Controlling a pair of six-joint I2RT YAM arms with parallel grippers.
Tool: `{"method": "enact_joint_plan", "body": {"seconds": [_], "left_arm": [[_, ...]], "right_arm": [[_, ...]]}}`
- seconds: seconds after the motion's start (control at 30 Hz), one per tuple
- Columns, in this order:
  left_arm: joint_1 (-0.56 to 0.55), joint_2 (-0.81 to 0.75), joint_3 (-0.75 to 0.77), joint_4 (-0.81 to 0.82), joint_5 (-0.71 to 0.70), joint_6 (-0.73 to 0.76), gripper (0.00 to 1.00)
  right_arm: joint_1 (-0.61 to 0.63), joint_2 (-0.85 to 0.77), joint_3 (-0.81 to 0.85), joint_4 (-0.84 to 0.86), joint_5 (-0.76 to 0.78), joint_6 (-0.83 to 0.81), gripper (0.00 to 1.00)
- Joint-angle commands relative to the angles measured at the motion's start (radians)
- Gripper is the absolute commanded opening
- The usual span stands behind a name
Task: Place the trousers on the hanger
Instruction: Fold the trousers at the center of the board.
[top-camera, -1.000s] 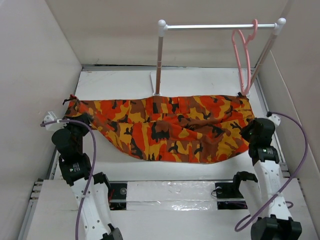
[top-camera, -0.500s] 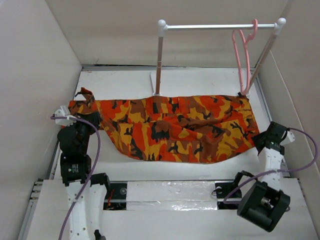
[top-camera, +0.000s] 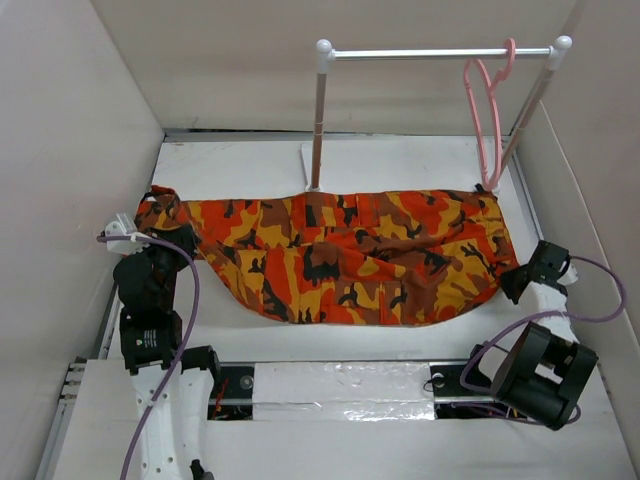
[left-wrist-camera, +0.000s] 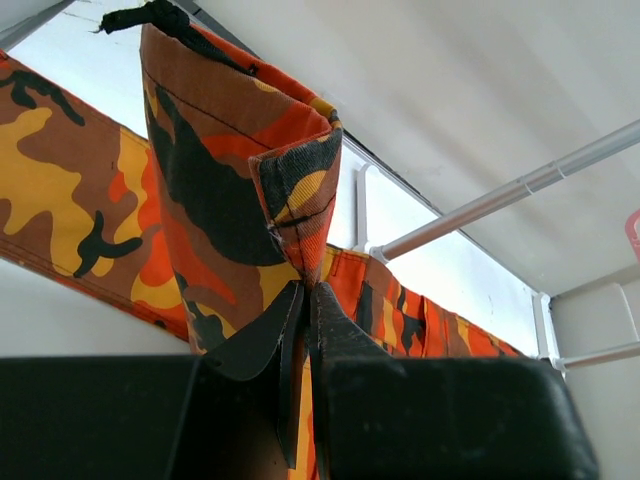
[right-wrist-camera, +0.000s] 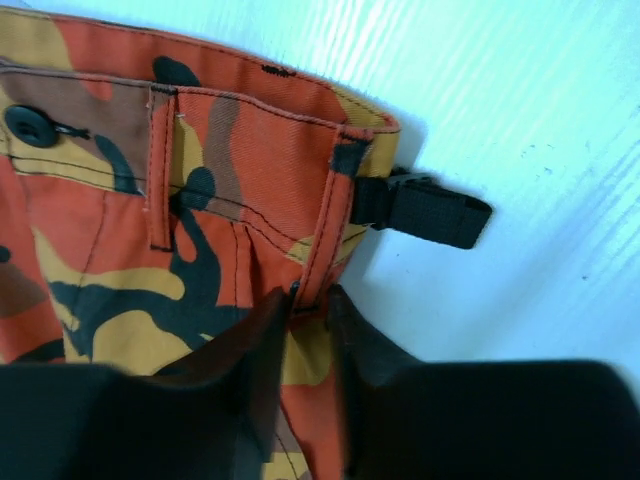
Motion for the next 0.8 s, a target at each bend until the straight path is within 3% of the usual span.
{"method": "enact_joint_plan", "body": {"seconds": [0.0, 0.1, 0.37, 0.6, 0.67, 0.77], "left_arm": [[0.011, -0.012, 0.005, 0.078, 0.016, 0.004, 0.00], [0.011, -0.011, 0.010, 0.078, 0.008, 0.009, 0.00], [0.011, 0.009, 0.012, 0.101, 0.011, -0.013, 0.00], [0.011, 0.011, 0.021, 0.080, -0.024, 0.001, 0.00], [0.011, 0.032, 0.033, 0.068, -0.071, 0.019, 0.00], [0.021, 0.078, 0.042, 0.049, -0.098, 0.024, 0.00]], "right_arm": [[-0.015, -0.072, -0.024, 0.043, 0.056, 0.036, 0.13], [-0.015, -0.175, -0.007, -0.042, 0.125, -0.018, 0.00], [-0.034, -0.473, 0.181, -0.329, 0.323, -0.122, 0.00], [-0.043, -0.478, 0.367, -0.540, 0.351, -0.136, 0.00], [-0.043, -0.442, 0.404, -0.515, 0.376, -0.219, 0.04], [-0.032, -0.326, 0.439, -0.473, 0.397, -0.309, 0.01]]}}
